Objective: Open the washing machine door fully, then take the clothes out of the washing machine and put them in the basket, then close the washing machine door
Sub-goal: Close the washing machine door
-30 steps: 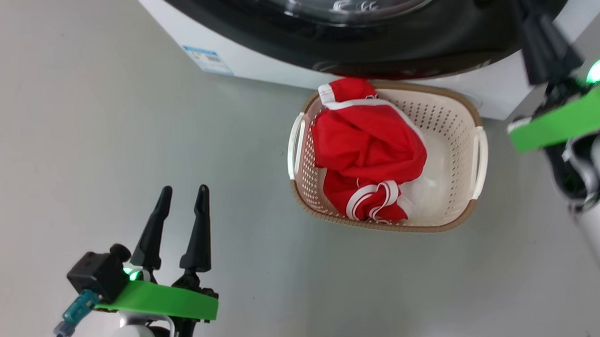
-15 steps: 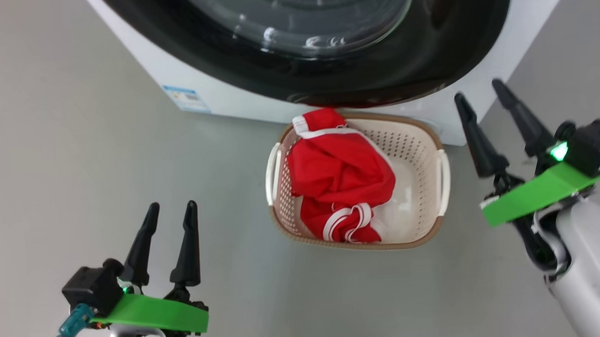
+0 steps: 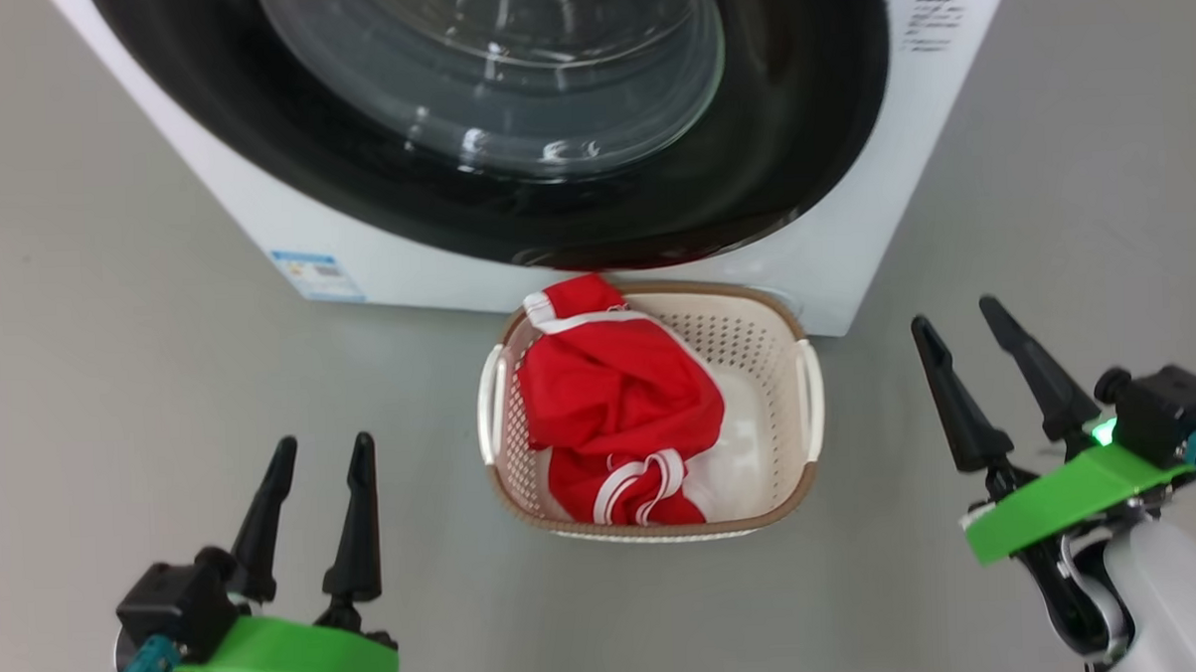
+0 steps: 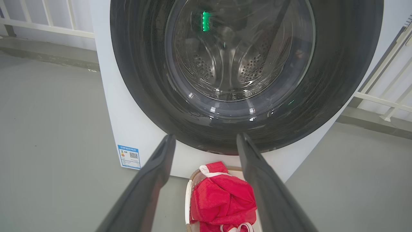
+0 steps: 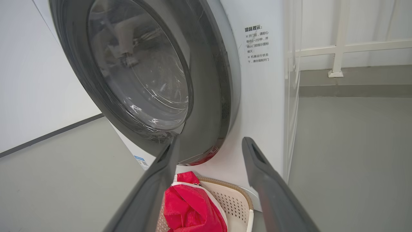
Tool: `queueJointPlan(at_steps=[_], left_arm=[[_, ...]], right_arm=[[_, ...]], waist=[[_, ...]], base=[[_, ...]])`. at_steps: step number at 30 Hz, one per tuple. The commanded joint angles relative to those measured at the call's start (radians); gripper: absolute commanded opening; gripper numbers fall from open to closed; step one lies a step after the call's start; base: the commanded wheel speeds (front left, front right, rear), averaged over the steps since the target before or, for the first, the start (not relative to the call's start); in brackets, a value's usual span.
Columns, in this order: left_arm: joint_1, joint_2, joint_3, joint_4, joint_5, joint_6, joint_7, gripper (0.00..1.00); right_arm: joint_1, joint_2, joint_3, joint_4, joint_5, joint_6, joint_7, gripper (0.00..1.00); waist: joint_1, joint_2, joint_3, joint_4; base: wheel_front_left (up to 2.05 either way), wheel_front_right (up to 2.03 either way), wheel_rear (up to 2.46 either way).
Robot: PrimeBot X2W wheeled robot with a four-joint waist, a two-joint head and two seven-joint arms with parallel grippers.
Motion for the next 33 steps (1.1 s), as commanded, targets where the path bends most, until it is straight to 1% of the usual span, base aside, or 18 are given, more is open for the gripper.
queueJointPlan(at_steps=[1, 17, 25, 33], left_arm=[[0.018, 0.026, 0.038, -0.026, 0.007, -0.006, -0.012, 1.00], [0.083, 0.056, 0.039, -0.060, -0.001, -0.006, -0.012, 1.00], [0.115, 0.067, 0.037, -0.070, 0.007, -0.006, -0.012, 1.00], [0.132, 0.066, 0.050, -0.064, 0.007, -0.006, -0.012, 1.00]], right_arm=[[0.018, -0.002, 0.012, -0.026, 0.017, -0.001, -0.006, 1.00], [0.165, 0.016, -0.055, -0.047, 0.009, -0.001, -0.006, 1.00], [0.231, 0.023, -0.086, -0.053, 0.006, -0.001, -0.006, 1.00], [0.272, 0.031, -0.114, -0.058, 0.004, -0.001, -0.006, 1.00]], waist=[[-0.0001, 0.0000, -0.023, -0.023], [-0.0001, 0.0000, -0.093, -0.091], [-0.0001, 0.0000, -0.120, -0.104], [-0.0001, 0.0000, -0.130, -0.111]], base=[[0.00, 0.00, 0.00], [0.00, 0.00, 0.00], [0.00, 0.00, 0.00], [0.00, 0.00, 0.00]])
